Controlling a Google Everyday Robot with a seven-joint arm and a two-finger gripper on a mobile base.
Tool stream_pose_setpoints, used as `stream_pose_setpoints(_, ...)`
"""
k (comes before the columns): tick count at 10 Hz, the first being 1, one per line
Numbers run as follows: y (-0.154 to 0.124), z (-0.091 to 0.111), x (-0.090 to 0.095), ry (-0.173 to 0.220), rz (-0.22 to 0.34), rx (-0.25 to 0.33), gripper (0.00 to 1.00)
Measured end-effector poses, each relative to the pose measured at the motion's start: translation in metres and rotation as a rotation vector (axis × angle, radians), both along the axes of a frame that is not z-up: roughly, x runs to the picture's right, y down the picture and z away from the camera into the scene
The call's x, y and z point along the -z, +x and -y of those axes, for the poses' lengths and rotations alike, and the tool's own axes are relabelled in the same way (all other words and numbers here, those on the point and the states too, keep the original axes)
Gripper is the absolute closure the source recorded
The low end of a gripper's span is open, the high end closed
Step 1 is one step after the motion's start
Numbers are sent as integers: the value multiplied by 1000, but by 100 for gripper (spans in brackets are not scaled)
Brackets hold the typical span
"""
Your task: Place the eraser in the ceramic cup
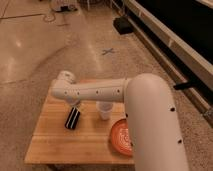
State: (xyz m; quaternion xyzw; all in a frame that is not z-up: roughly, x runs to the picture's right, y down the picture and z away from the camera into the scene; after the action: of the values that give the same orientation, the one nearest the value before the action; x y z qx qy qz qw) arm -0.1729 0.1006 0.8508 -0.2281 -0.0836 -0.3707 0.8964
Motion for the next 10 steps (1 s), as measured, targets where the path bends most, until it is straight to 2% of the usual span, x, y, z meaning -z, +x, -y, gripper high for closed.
stream_pose_setpoints(2, -8, -7, -10, -37, 75, 33, 20)
stream_pose_setpoints(4, -18, -12, -17, -66, 125, 68, 20)
stream_pose_setpoints(7, -27, -25, -30, -114, 180, 125, 20)
stream_pose_setpoints(10, -26, -40, -43, -164, 195, 164, 22)
